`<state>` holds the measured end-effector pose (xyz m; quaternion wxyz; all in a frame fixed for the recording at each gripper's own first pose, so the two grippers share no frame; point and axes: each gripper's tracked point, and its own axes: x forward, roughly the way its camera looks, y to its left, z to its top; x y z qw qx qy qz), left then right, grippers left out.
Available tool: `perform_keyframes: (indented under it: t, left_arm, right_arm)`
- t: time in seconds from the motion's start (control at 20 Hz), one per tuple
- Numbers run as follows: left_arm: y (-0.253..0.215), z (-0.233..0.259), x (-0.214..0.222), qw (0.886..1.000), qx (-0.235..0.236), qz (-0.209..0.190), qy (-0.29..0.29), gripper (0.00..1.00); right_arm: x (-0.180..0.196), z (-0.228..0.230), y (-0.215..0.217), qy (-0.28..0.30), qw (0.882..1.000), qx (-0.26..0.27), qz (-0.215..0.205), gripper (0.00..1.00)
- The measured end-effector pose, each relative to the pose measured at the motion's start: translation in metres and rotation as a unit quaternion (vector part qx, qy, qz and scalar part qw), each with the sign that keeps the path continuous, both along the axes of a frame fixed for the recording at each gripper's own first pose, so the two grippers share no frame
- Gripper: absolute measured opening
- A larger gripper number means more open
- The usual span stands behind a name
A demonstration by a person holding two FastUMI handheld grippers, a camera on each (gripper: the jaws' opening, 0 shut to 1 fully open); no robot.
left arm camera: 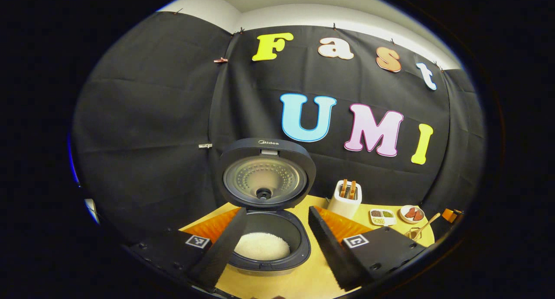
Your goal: Close the left gripper, press the button to open the rice cooker; take a wooden spoon from the chopstick holder with the right hand, scoop a spoonful of rice and pour it into the rice cooker, then put the wooden spoon back into the chopstick holder.
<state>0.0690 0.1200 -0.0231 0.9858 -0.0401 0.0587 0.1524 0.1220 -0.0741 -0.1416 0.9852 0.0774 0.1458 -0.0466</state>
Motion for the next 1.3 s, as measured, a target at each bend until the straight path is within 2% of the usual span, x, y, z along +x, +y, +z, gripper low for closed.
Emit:
perform_keyframes:
  t: [0.3, 0.6, 0.75, 0.9, 0.95, 1.0, 1.1, 1.3]
  left_arm:
    - [-0.023, -0.017, -0.002, 1.0, 0.003, 0.01, 0.023, 0.95]
    - [-0.048, -0.051, -0.002, 0.997, -0.01, 0.026, 0.074, 0.95]
    - [-0.058, -0.063, -0.002, 0.995, -0.018, 0.034, 0.095, 0.95]
    - [-0.067, -0.075, -0.005, 0.993, -0.026, 0.039, 0.11, 0.96]
    - [-0.07, -0.079, -0.006, 0.992, -0.026, 0.039, 0.114, 0.95]
    - [-0.074, -0.082, -0.005, 0.992, -0.03, 0.034, 0.118, 0.96]
    - [-0.083, -0.084, -0.005, 0.992, -0.045, 0.03, 0.112, 0.96]
    - [-0.092, -0.093, -0.007, 0.992, -0.052, 0.03, 0.111, 0.95]
  right_arm:
    - [0.038, -0.05, -0.027, 0.063, 0.997, 0.045, -0.031, 0.98]
    - [0.075, -0.108, -0.046, 0.122, 0.984, 0.114, -0.059, 0.98]
    - [0.098, -0.131, -0.058, 0.133, 0.978, 0.136, -0.08, 0.98]
    - [0.111, -0.143, -0.058, 0.141, 0.97, 0.173, -0.093, 0.93]
    - [0.114, -0.148, -0.055, 0.152, 0.966, 0.189, -0.093, 0.68]
    - [0.113, -0.149, -0.053, 0.162, 0.962, 0.199, -0.093, 0.7]
    - [0.118, -0.15, -0.05, 0.161, 0.962, 0.2, -0.094, 0.33]
    - [0.115, -0.139, -0.04, 0.155, 0.967, 0.183, -0.083, 0.21]
